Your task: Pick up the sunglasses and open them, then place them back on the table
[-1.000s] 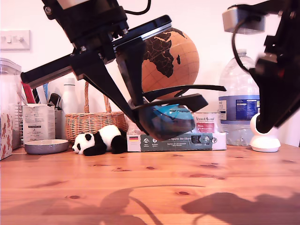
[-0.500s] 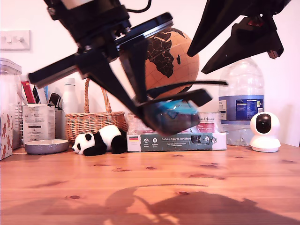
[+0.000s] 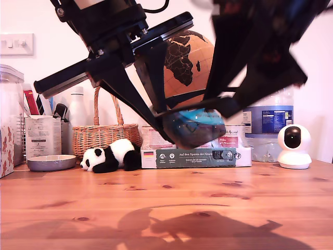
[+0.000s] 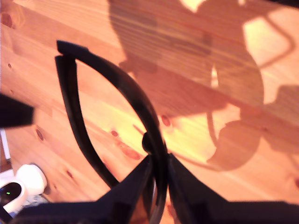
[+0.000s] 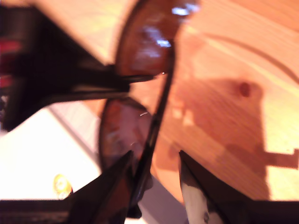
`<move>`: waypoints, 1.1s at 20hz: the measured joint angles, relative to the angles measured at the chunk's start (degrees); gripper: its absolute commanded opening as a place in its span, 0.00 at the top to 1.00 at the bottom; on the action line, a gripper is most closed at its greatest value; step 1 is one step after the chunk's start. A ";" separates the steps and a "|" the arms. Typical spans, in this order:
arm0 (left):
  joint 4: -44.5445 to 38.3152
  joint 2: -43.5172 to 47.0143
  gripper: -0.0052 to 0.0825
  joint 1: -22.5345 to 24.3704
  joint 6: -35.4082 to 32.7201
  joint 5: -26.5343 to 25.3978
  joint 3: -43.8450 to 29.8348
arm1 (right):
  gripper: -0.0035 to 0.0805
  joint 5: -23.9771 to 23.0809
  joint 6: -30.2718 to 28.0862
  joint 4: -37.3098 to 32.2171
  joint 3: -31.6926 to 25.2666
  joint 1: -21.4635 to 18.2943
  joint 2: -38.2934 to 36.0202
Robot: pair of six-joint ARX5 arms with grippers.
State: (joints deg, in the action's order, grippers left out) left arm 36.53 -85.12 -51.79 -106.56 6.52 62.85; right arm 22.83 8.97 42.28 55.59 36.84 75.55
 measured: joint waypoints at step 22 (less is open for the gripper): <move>0.79 0.00 0.96 -0.02 -0.02 0.00 0.00 | 0.64 -21.79 7.34 -0.85 0.00 2.99 0.22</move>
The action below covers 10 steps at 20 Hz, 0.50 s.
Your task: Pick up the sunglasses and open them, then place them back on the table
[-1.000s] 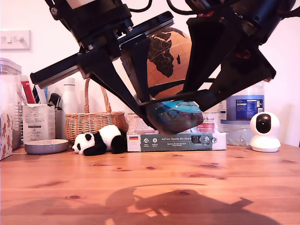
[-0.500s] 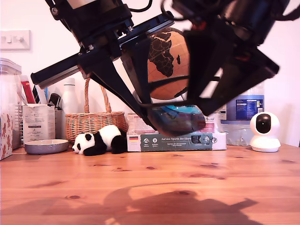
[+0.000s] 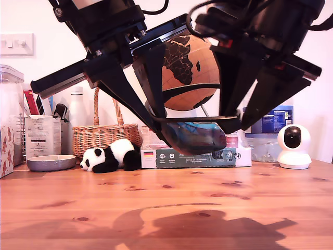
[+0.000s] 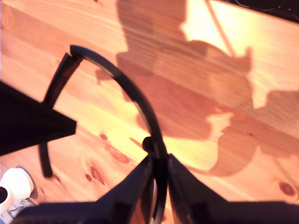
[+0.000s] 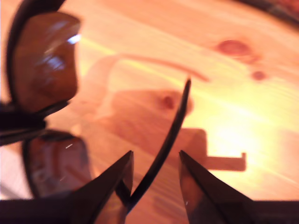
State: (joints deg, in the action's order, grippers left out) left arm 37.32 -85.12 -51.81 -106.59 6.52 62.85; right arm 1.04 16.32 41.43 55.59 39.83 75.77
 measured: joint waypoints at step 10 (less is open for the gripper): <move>0.74 0.00 0.96 -0.02 0.00 0.02 0.00 | 0.64 -4.79 0.22 3.82 0.00 -0.37 0.00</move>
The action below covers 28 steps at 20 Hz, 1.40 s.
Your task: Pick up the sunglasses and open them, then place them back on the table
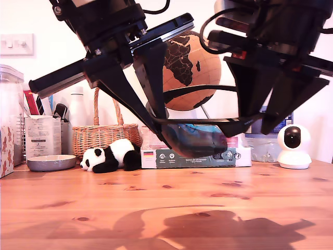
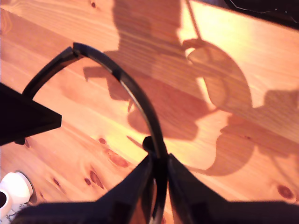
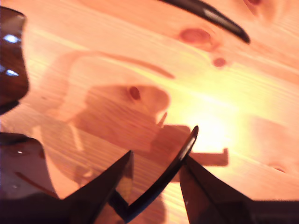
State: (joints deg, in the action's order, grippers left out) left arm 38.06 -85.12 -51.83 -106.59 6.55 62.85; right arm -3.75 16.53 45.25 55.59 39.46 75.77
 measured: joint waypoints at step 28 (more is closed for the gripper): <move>6.03 0.00 0.96 0.66 -0.02 -1.11 0.00 | 0.97 -7.08 -5.27 2.19 0.00 -20.20 0.00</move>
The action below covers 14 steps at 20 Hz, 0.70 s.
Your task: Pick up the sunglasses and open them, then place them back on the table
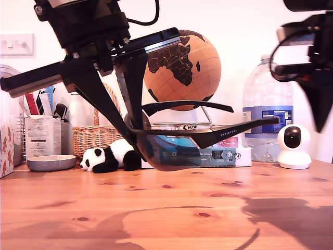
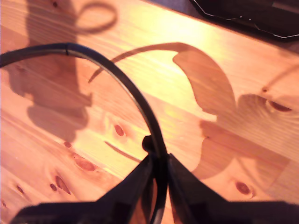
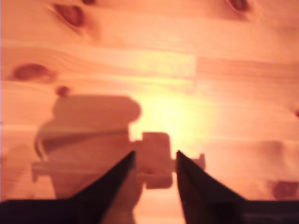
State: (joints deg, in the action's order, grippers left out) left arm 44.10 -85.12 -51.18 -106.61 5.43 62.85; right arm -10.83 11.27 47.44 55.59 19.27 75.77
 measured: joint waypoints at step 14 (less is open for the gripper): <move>-0.85 -9.99 0.96 1.73 0.00 0.00 0.00 | 0.97 13.64 -2.14 3.72 0.20 6.49 -25.55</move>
State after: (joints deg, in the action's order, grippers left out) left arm 43.24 -95.11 -49.45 -106.61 5.43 62.85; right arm 2.81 9.13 51.16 55.79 25.76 50.22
